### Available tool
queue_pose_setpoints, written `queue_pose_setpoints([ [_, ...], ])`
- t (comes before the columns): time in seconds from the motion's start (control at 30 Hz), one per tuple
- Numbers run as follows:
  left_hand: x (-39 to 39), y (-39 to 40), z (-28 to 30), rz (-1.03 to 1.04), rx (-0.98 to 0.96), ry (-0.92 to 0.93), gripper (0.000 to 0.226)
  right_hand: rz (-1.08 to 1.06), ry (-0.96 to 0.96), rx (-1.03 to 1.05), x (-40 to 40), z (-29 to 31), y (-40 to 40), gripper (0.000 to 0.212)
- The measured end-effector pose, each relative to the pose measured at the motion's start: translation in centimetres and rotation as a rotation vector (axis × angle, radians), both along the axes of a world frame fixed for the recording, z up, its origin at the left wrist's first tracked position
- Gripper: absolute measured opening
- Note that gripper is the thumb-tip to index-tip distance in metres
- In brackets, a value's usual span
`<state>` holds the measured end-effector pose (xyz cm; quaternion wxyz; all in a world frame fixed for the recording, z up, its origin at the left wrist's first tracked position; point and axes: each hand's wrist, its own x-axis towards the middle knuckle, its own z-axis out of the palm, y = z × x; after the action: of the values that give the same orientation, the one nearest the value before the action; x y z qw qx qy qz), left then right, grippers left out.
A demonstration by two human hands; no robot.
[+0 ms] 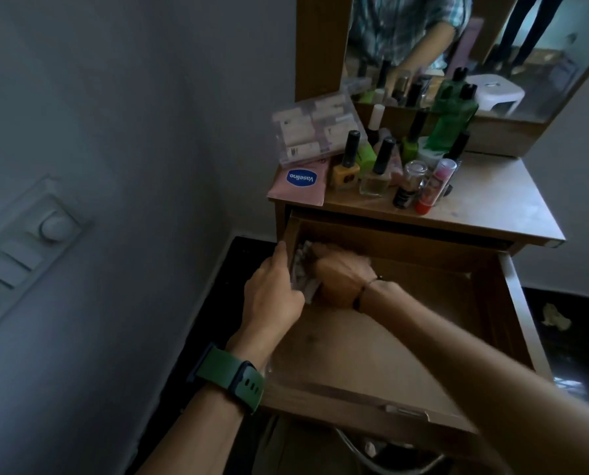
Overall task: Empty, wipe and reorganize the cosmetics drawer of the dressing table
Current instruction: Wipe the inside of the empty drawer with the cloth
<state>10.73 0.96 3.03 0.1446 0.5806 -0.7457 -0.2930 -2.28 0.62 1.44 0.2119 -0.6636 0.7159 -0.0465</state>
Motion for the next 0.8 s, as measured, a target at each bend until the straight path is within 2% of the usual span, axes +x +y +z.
queue_pose_setpoints([
  [0.1,0.0,-0.1,0.2,0.016,0.023,0.021,0.069,0.420,0.065,0.093,0.3,0.6,4.0,0.036],
  [0.17,-0.1,0.0,0.4,0.033,0.033,0.019,0.069,0.622,0.072,0.080,1.3,0.1,7.0,0.040],
  [0.23,-0.1,0.2,0.4,0.040,0.045,0.013,0.069,0.639,0.130,0.019,1.5,-0.4,7.4,0.048],
  [0.27,-0.1,0.2,0.5,0.037,0.054,0.021,0.069,0.559,0.069,-0.036,1.1,-0.3,6.7,0.051],
  [0.33,0.0,0.1,0.5,0.029,0.072,0.048,0.068,0.366,-0.060,-0.105,-0.1,0.0,4.2,0.038],
  [0.4,0.0,0.2,0.4,0.029,0.078,0.067,0.067,0.120,-0.081,-0.083,-1.1,-0.3,1.8,0.033],
  [0.5,0.1,0.2,0.4,0.063,0.093,0.089,0.063,-0.104,0.050,-0.101,-1.2,-1.2,-0.4,0.045],
  [0.53,0.2,0.1,0.4,0.076,0.110,0.107,0.061,-0.175,-0.010,-0.123,-0.6,-1.6,-0.6,0.046],
  [0.57,0.2,0.0,0.4,0.095,0.133,0.137,0.057,-0.287,-0.188,-0.126,0.0,-2.0,-0.7,0.044],
  [0.67,0.4,-0.6,0.3,0.176,0.203,0.238,0.049,-0.565,-1.029,-0.126,2.6,-1.8,0.8,0.045],
  [0.7,0.4,-0.6,0.2,0.194,0.207,0.252,0.049,-0.543,-1.175,-0.126,3.2,-1.5,1.9,0.052],
  [0.8,0.3,-0.8,0.2,0.230,0.190,0.265,0.052,-0.245,-1.124,-0.144,4.2,-1.3,5.9,0.055],
])
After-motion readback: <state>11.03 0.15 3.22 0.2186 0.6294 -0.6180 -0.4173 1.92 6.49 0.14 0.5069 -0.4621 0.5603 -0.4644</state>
